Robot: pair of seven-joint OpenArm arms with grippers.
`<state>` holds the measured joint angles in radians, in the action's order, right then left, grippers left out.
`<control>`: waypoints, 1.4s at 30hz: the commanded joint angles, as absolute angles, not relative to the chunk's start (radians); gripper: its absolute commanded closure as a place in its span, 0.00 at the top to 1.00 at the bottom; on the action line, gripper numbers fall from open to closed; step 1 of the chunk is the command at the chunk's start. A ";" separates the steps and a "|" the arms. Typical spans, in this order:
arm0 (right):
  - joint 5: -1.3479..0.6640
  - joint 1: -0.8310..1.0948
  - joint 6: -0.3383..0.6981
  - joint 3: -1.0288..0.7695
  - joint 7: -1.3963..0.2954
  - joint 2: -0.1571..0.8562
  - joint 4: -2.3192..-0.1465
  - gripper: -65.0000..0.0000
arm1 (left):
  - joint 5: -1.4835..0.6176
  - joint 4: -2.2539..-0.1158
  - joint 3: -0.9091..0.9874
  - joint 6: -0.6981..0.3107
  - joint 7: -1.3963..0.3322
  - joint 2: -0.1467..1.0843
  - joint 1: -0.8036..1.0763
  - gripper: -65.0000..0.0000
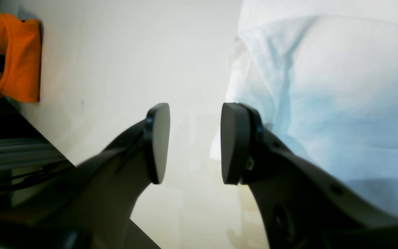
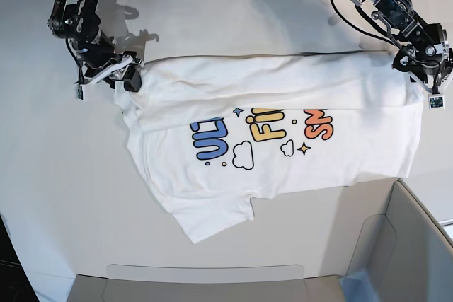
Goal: Layout the t-shirt on the table in an organized manner, then fold the t-shirt properly
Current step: 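Regrasp the shirt edge with the right gripper near its corner, then pull the shirt edge outward with both grippers to smooth it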
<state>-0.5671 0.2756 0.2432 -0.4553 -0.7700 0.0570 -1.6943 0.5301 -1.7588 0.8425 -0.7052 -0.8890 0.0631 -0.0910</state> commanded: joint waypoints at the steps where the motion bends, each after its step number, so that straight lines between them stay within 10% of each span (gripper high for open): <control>1: -0.564 0.254 0.254 -0.458 -0.768 0.054 -1.713 0.39 | 0.530 -1.778 0.839 -0.698 -0.875 0.074 -0.102 0.39; 17: -0.464 0.246 0.254 -0.460 -0.777 0.031 -1.709 0.39 | 0.515 -1.759 0.946 -0.698 -1.099 0.191 -0.208 0.58; 28: -0.464 0.246 0.257 -0.460 -0.777 0.031 -1.709 0.39 | -0.298 -1.612 0.957 -0.698 -1.300 0.340 -0.016 0.58; 42: -0.464 0.248 0.257 -0.458 -0.777 0.031 -1.707 0.39 | -0.585 -1.478 0.946 -0.698 -1.297 0.378 0.076 0.56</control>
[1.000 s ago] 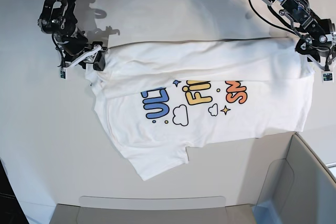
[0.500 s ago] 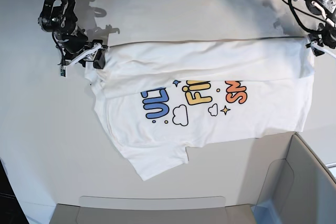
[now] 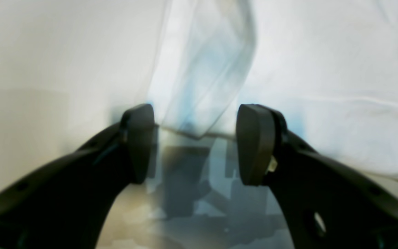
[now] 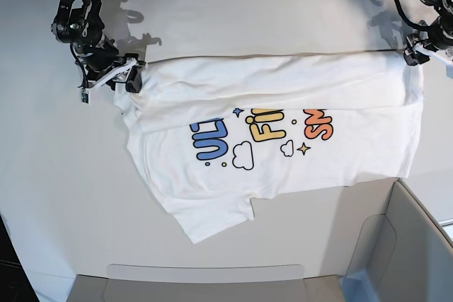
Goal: Layout the t-shirt on the table in an organized manner, then fold the t-shirt properly
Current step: 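Pull the shirt edge outward with both grippers to smooth it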
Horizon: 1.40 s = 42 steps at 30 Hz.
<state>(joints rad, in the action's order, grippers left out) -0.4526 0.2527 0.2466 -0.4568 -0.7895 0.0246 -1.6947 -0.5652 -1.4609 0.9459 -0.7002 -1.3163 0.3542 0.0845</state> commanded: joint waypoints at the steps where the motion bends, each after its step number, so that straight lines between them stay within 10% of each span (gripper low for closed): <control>1: -0.464 0.248 0.257 -0.458 -0.777 0.031 -1.707 0.39 | -0.573 -1.475 0.946 -0.698 -1.296 0.378 0.077 0.56; 36: -0.464 0.260 0.257 -0.461 -0.777 0.031 -1.707 0.39 | -0.269 -1.193 0.852 -0.698 -1.052 0.407 -0.047 0.55; 42: -0.464 0.260 0.263 -0.458 -0.777 0.031 -1.710 0.39 | -0.265 -1.191 0.759 -0.698 -1.078 0.375 -0.047 0.24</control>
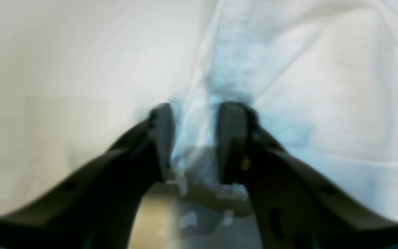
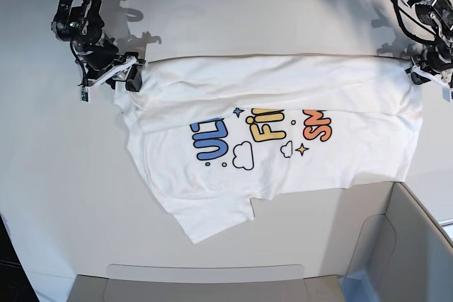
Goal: Layout the t-shirt on the table in an organized manner, then fold the t-shirt properly
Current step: 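Pull the shirt edge outward with both grippers to smooth it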
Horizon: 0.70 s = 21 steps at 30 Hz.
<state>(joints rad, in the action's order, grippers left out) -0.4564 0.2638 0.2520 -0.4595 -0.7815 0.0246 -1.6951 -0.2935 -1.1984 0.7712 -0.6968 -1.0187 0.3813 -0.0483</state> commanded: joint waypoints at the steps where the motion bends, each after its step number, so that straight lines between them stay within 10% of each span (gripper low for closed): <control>1: -0.464 0.260 0.263 -0.458 -0.777 0.031 -1.712 0.38 | -0.265 -1.191 0.748 -0.698 -1.093 0.375 -0.047 0.18; 8: -0.464 0.252 0.312 -0.464 -0.777 0.033 -1.715 0.01 | -0.266 -1.196 0.697 -0.698 -1.147 0.375 -0.047 0.05; 21: -0.464 0.269 0.269 -0.670 -0.776 0.039 -1.778 0.00 | -0.263 -1.202 0.691 -0.698 -1.205 0.374 0.027 0.02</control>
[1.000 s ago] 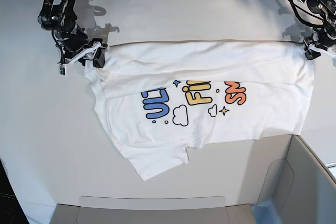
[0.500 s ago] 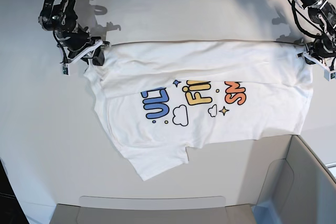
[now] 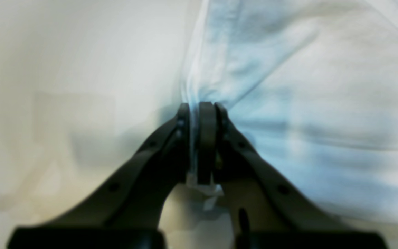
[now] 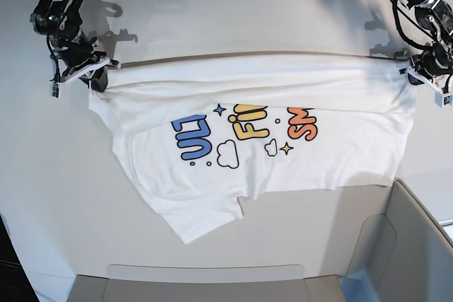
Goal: Layout the t-shirt on the table in an organized manner, then fold the t-shirt properly
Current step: 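Pull the shirt edge outward with both grippers to smooth it, then release the shirt edge with both grippers and lift away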
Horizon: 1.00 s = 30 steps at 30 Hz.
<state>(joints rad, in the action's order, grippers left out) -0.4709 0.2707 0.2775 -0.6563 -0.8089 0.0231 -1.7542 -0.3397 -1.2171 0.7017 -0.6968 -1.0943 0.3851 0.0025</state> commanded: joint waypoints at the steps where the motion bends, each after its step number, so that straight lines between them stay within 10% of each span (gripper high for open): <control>1: -0.466 0.282 0.269 -0.677 -0.776 0.039 -1.779 0.00 | -0.262 -1.211 0.691 -0.698 -1.204 0.374 0.036 0.02; 21: -0.466 0.558 0.398 -0.680 -0.774 -0.036 -1.877 0.00 | -0.260 -1.483 0.572 -0.698 -1.199 0.314 0.321 0.02; 30: -0.464 0.567 0.404 -0.694 -0.774 -0.041 -1.879 0.00 | -0.260 -1.488 0.572 -0.698 -1.201 0.326 0.321 0.24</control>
<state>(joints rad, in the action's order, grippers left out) -0.4568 0.5571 0.3935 -0.6846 -0.7845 -0.0452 -1.8610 -0.3202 -1.5055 0.5804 -0.6815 -1.0649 0.3355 0.2886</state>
